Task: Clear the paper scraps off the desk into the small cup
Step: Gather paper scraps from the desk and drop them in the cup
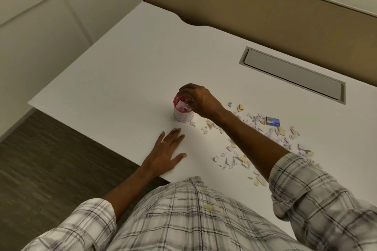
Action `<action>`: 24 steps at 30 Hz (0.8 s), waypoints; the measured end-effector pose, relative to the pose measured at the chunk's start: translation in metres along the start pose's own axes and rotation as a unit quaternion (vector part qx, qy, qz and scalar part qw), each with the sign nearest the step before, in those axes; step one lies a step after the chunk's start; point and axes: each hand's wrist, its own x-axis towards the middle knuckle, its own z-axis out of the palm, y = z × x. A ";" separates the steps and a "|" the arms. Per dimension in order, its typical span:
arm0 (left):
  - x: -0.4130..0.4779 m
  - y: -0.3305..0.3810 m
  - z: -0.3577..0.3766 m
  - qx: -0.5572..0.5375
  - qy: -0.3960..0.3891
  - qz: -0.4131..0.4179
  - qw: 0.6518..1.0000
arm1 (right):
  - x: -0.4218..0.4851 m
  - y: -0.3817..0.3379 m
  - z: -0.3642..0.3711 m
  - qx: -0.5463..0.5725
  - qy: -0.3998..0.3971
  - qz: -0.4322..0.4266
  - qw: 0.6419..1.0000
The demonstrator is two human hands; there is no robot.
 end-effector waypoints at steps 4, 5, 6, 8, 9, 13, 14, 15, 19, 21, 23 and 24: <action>-0.001 -0.001 0.002 0.000 0.005 0.003 1.000 | -0.014 0.003 -0.001 0.028 0.123 0.033 0.991; -0.001 -0.001 0.002 -0.001 0.010 0.004 1.000 | -0.021 0.004 0.002 0.028 0.153 0.056 0.986; -0.002 -0.001 0.003 -0.004 0.016 0.005 1.000 | -0.030 0.007 0.006 0.022 0.171 0.080 0.982; -0.002 0.000 0.005 -0.008 0.031 0.006 0.999 | -0.055 0.017 0.017 0.007 0.162 0.112 0.980; -0.002 0.000 0.006 -0.009 0.038 0.008 0.999 | -0.068 0.024 0.024 0.001 0.135 0.121 0.983; -0.002 0.000 0.006 -0.007 0.057 0.017 0.998 | -0.118 0.050 0.049 -0.049 -0.046 0.127 0.990; -0.002 0.001 0.006 -0.007 0.061 0.017 0.998 | -0.128 0.053 0.054 -0.065 -0.057 0.115 0.990; -0.002 0.001 0.006 -0.011 0.066 0.017 0.998 | -0.137 0.055 0.059 -0.079 -0.052 0.100 0.990; -0.003 0.006 0.009 -0.044 0.096 0.033 0.994 | -0.180 0.055 0.076 -0.103 -0.008 0.079 0.992; -0.003 0.013 0.014 -0.050 0.103 0.040 0.993 | -0.207 0.058 0.081 -0.113 0.012 0.080 0.990; 0.001 0.020 0.017 -0.061 0.098 0.035 0.993 | -0.235 0.063 0.080 -0.124 0.034 0.094 0.987; 0.004 0.023 0.018 -0.071 0.095 0.033 0.992 | -0.249 0.066 0.078 -0.128 0.049 0.107 0.985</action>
